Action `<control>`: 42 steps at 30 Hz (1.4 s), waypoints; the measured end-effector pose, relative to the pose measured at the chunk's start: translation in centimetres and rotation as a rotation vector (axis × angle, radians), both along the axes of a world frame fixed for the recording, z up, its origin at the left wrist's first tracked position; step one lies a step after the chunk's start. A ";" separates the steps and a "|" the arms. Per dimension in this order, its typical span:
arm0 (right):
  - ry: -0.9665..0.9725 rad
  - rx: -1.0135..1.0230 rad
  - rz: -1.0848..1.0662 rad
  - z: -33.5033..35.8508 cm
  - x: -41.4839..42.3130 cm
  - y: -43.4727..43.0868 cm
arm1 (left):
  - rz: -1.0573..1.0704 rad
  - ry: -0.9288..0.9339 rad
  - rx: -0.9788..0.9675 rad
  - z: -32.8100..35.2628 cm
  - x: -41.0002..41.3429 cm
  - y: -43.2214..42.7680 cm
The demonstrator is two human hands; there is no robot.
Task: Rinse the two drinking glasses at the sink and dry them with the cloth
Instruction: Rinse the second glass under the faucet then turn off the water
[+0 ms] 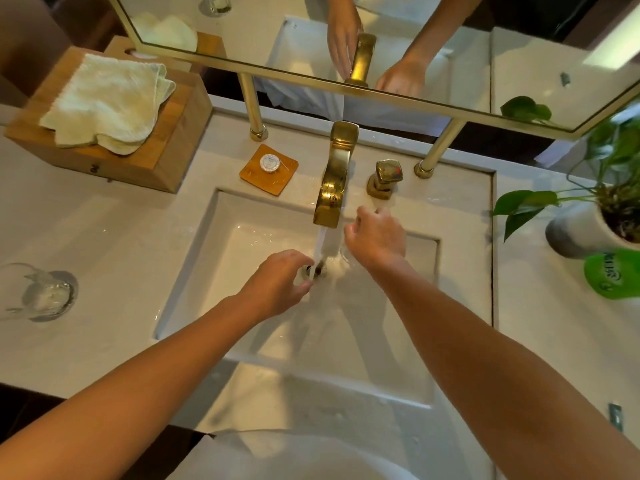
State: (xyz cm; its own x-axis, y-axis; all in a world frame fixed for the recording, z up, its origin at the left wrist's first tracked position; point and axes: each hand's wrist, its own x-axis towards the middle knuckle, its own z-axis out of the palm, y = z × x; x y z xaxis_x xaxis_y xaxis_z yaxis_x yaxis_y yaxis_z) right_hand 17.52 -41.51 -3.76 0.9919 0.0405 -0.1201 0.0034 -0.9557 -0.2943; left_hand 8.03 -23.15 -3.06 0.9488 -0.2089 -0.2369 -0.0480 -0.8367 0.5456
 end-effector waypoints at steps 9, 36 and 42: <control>1.043 1.049 -0.572 0.7 0.0 1.5 | -0.392 -0.427 0.107 0.4 0.3 -0.4; 0.824 1.398 -0.716 -1.5 -1.8 4.5 | 0.624 -0.154 -0.229 -1.0 3.7 -6.3; 1.302 1.374 -0.630 -1.1 -2.3 2.5 | -0.931 -0.666 0.165 -3.9 5.4 1.6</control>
